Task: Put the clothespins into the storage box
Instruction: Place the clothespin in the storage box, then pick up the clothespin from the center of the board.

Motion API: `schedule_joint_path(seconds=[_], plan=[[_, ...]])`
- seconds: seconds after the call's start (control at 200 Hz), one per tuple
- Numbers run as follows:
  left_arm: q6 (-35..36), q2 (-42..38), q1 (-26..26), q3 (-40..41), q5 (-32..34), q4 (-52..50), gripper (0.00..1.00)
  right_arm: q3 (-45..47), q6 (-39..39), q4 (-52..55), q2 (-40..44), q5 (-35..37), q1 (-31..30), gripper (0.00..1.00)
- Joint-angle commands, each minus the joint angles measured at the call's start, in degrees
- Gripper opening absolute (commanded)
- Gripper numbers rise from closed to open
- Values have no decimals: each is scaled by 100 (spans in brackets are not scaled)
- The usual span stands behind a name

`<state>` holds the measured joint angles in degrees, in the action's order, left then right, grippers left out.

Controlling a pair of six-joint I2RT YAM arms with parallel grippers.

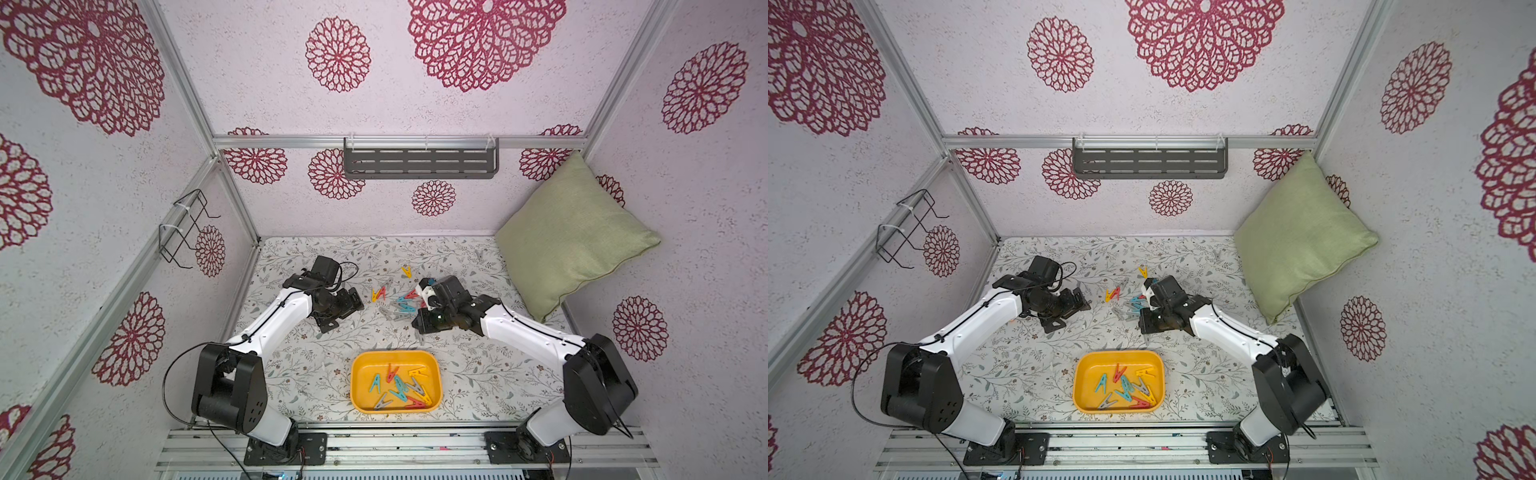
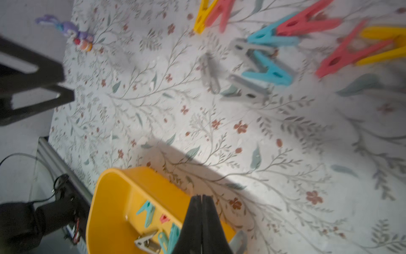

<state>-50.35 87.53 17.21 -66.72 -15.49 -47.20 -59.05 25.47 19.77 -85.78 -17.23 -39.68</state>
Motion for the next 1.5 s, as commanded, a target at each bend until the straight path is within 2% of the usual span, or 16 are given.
schedule_joint_path(seconds=[0.0,0.105,0.165,0.31,0.415,0.54,0.76,0.966,1.226,1.491], plan=[[-296,-273,15,267,71,368,97,338,-183,-297,440,-399,-334,3],[-379,-372,52,370,73,454,97,611,-210,-298,492,-372,-623,7],[-379,-360,90,341,71,462,97,682,-201,-320,468,-383,-684,12],[-353,-244,222,124,73,452,97,486,-240,-317,490,-151,-690,37],[-327,-132,297,-90,79,436,98,102,-266,-192,412,224,-546,46],[-292,30,340,-311,63,440,97,-331,-169,123,175,789,-28,46],[-233,396,423,-700,-93,538,97,-782,-195,397,-294,1115,1283,46],[-44,903,488,-1204,-538,616,97,-1463,-272,784,-1241,1221,2241,39],[253,1552,494,-1965,-917,420,98,-2326,-497,1036,-2443,1416,2715,39],[399,1881,484,-2273,-1078,263,97,-2824,-639,1164,-3161,1420,2879,37]])
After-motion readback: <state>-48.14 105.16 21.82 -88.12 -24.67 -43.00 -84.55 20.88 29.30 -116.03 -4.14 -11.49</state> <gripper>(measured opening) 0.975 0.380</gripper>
